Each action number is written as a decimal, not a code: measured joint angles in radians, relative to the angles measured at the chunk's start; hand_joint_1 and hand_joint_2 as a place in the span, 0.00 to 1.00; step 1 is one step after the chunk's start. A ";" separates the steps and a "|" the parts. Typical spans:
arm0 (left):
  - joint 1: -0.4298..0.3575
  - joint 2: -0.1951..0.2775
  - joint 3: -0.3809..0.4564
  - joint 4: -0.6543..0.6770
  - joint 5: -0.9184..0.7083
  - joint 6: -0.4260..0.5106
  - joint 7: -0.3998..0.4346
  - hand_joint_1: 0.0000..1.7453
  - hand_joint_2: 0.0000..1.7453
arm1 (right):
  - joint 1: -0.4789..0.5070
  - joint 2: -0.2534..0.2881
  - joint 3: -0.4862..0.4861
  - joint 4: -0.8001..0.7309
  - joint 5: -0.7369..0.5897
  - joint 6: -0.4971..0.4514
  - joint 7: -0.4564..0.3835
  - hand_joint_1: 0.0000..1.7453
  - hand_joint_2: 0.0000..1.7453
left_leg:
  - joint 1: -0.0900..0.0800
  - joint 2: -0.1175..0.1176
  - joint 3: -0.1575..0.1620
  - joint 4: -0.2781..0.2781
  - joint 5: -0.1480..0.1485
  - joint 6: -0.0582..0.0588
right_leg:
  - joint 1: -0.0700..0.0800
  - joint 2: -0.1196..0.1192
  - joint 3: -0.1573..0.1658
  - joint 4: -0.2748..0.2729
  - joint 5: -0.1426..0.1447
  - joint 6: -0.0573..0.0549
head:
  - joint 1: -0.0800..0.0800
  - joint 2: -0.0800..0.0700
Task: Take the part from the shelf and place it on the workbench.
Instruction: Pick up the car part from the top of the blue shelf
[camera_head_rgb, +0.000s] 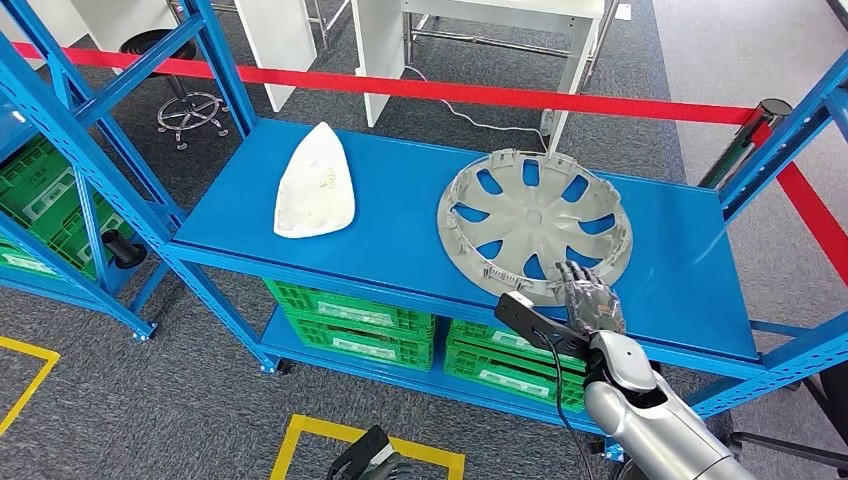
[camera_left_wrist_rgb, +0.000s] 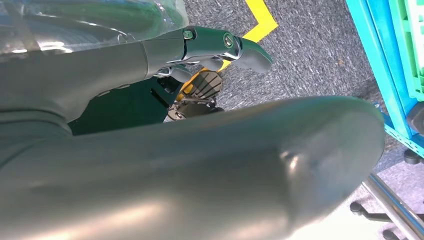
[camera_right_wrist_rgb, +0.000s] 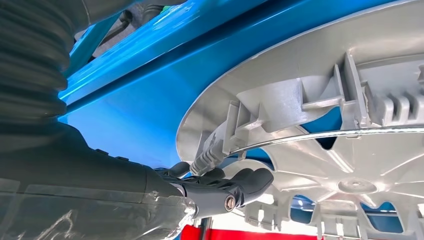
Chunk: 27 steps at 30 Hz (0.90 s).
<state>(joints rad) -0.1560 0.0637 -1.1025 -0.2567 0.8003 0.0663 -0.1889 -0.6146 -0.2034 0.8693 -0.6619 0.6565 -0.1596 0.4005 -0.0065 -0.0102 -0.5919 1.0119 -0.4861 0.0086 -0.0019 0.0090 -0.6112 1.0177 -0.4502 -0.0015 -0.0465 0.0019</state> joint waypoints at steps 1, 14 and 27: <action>0.000 0.000 0.000 0.000 0.000 0.000 0.000 0.00 0.00 | 0.000 0.000 0.000 0.000 -0.001 0.000 0.000 0.00 1.00 | 0.000 0.000 0.000 0.000 0.000 0.000 | 0.000 0.000 0.000 0.000 0.000 0.000 | 0.000 0.000; -0.001 0.000 0.000 0.000 0.000 0.000 0.000 0.00 0.00 | 0.000 -0.007 -0.004 0.001 -0.027 -0.004 -0.006 0.01 1.00 | 0.000 0.000 0.000 0.000 0.000 0.000 | 0.000 0.000 0.000 0.000 0.000 0.000 | 0.000 0.000; -0.002 -0.001 0.000 0.000 0.000 0.000 0.000 0.00 0.00 | -0.006 -0.010 -0.006 0.001 -0.043 -0.006 -0.010 1.00 1.00 | 0.000 0.000 0.001 0.000 0.000 0.000 | 0.000 0.000 0.001 0.000 0.000 0.000 | 0.000 0.000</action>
<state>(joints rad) -0.1578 0.0627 -1.1025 -0.2567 0.8003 0.0660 -0.1888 -0.6203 -0.2137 0.8633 -0.6611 0.6140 -0.1652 0.3903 -0.0065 -0.0097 -0.5909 1.0119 -0.4861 0.0085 -0.0019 0.0094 -0.6105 1.0177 -0.4502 -0.0015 -0.0461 0.0018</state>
